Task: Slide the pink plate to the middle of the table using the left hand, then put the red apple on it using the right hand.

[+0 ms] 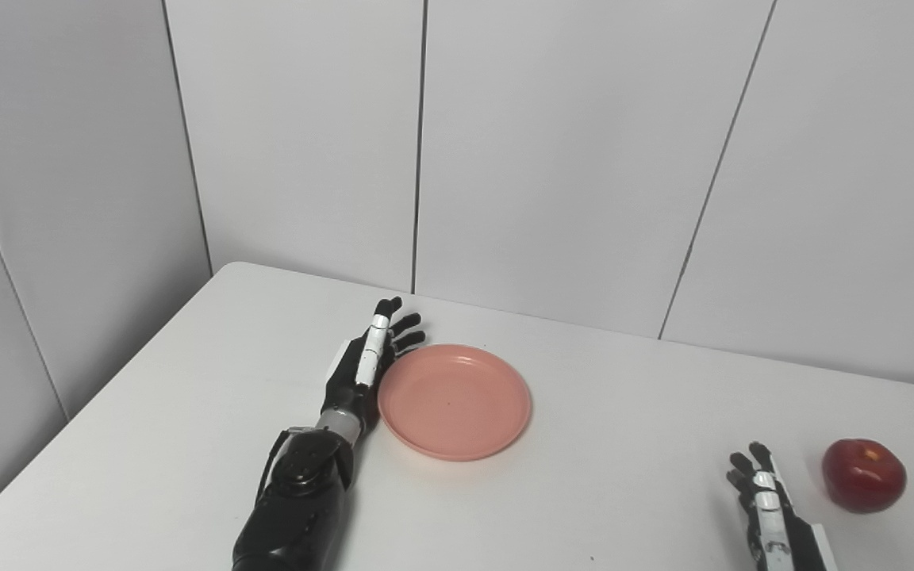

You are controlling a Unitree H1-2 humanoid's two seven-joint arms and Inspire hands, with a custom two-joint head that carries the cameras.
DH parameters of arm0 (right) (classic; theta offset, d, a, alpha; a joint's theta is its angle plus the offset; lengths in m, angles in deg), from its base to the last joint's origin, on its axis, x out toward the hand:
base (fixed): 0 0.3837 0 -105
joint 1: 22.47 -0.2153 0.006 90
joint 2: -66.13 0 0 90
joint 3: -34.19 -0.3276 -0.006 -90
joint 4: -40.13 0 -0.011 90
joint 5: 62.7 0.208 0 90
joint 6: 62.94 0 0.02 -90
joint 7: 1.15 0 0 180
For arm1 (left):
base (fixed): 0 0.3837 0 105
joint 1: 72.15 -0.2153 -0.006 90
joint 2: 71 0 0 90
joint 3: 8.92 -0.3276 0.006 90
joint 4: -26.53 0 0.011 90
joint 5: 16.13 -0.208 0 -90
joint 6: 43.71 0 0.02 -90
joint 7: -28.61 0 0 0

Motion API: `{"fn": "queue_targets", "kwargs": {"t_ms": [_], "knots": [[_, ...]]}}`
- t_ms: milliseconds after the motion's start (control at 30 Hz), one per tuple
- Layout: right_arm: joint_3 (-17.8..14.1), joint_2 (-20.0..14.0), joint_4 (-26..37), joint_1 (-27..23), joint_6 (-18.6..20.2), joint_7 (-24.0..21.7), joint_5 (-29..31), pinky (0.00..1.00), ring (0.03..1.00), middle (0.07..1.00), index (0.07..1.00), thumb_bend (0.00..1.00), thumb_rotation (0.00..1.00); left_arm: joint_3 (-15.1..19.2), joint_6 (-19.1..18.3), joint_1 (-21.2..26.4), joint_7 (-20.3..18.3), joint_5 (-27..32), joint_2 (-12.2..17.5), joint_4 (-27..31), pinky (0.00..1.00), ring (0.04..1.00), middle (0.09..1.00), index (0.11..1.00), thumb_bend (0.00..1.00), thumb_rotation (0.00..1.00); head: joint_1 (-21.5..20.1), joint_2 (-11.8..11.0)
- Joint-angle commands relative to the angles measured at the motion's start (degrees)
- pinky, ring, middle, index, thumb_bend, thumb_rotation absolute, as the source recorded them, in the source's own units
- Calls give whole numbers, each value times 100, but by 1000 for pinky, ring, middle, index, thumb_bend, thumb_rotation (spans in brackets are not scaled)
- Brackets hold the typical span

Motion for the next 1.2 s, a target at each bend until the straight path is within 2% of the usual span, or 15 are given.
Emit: {"fn": "queue_targets", "kwargs": {"t_ms": [0, 233, 467, 900, 1167], "knots": [[112, 90, 92, -51, 204, -50, -64, 1000, 926, 923, 962, 709, 1000, -76, -385, -237, -19, -29, -163, -229, 814, 834, 874, 926, 759, 966, -39, 10], [134, 158, 100, -67, 233, -9, -130, 1000, 923, 921, 955, 734, 1000, -37, -418, -232, -43, 29, -271, -194, 808, 834, 873, 928, 733, 957, -136, 29], [152, 182, 129, -69, 255, 1, -174, 1000, 913, 917, 954, 714, 1000, -28, -472, -232, -57, 41, -421, -93, 811, 832, 867, 921, 742, 937, -166, 52], [212, 237, 206, -82, 338, 60, -291, 1000, 907, 913, 952, 711, 1000, -223, -753, -312, 35, -74, -695, 251, 812, 836, 873, 924, 732, 959, -277, 139], [315, 317, 270, -99, 434, 130, -456, 1000, 904, 912, 950, 723, 1000, -341, -898, -423, -4, -66, -779, 464, 820, 832, 876, 930, 733, 957, -543, 221]]}}
